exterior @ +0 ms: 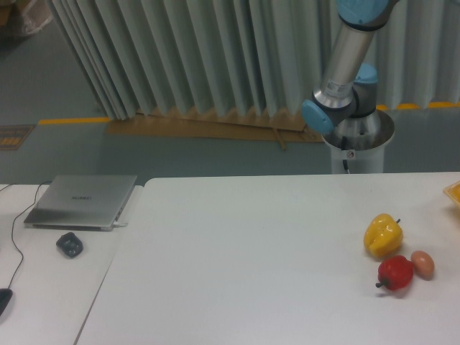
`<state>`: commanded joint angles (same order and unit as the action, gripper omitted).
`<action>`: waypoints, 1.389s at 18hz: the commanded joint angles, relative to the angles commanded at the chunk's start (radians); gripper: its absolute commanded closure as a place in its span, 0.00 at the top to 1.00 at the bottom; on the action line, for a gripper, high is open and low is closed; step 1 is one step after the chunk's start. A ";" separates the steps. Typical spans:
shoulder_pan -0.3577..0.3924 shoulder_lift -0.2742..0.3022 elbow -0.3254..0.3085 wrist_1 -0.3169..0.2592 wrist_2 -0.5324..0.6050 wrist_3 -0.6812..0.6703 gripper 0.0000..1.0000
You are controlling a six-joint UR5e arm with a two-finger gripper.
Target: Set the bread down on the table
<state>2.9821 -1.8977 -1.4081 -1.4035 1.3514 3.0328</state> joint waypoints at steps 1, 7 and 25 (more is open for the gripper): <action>-0.008 0.008 -0.008 -0.011 0.000 -0.024 0.41; -0.077 0.034 -0.038 -0.032 0.000 -0.173 0.40; -0.275 -0.044 -0.048 0.151 0.040 -0.612 0.39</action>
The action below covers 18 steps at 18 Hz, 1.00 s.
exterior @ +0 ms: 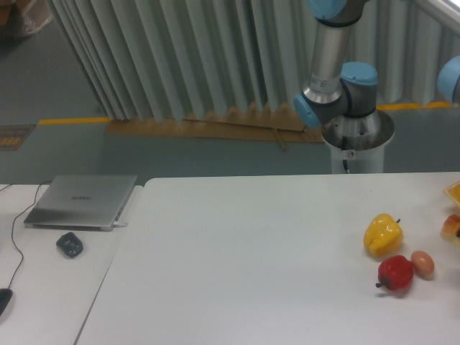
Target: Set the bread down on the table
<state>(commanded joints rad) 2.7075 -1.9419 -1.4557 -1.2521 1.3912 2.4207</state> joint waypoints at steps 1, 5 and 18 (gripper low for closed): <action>0.000 -0.006 0.000 0.025 0.005 0.001 0.39; -0.012 -0.023 -0.003 0.100 0.055 0.008 0.39; -0.080 -0.091 -0.005 0.138 0.109 -0.003 0.40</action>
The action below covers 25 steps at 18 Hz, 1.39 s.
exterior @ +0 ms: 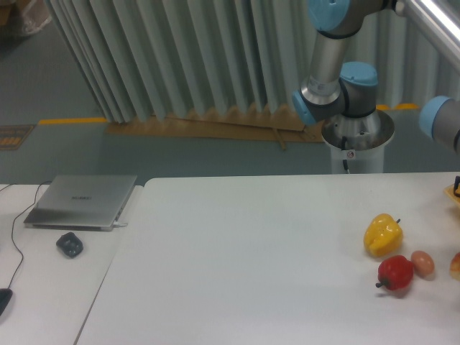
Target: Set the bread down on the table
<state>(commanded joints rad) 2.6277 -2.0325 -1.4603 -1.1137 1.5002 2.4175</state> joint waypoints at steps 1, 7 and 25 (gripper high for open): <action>0.000 -0.003 -0.002 0.000 0.000 0.002 0.40; -0.002 -0.017 0.003 0.002 -0.002 -0.003 0.40; 0.000 -0.023 0.000 0.006 -0.015 0.005 1.00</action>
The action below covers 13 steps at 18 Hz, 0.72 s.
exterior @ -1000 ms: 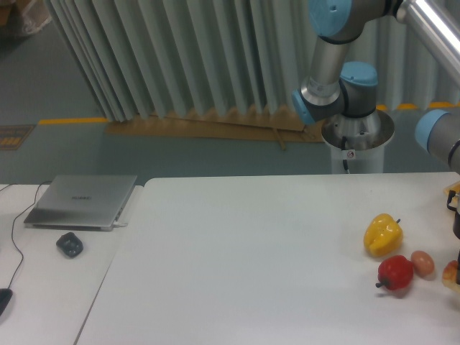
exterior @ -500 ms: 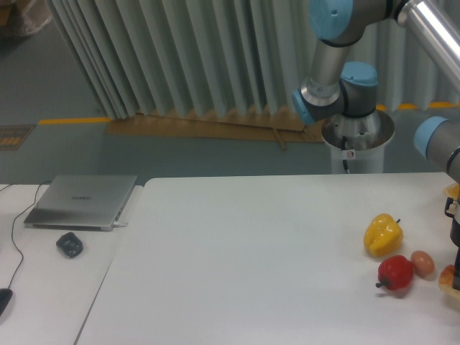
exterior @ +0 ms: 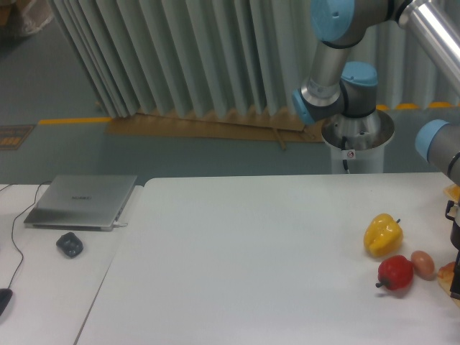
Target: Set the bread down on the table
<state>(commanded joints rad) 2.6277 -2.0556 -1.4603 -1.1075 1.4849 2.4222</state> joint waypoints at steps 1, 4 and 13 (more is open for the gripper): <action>0.000 0.000 0.000 0.000 -0.002 0.000 1.00; 0.003 0.000 0.003 -0.002 -0.024 -0.008 1.00; 0.002 0.017 0.006 -0.006 -0.018 -0.025 1.00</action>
<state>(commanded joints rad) 2.6292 -2.0387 -1.4542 -1.1137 1.4665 2.3976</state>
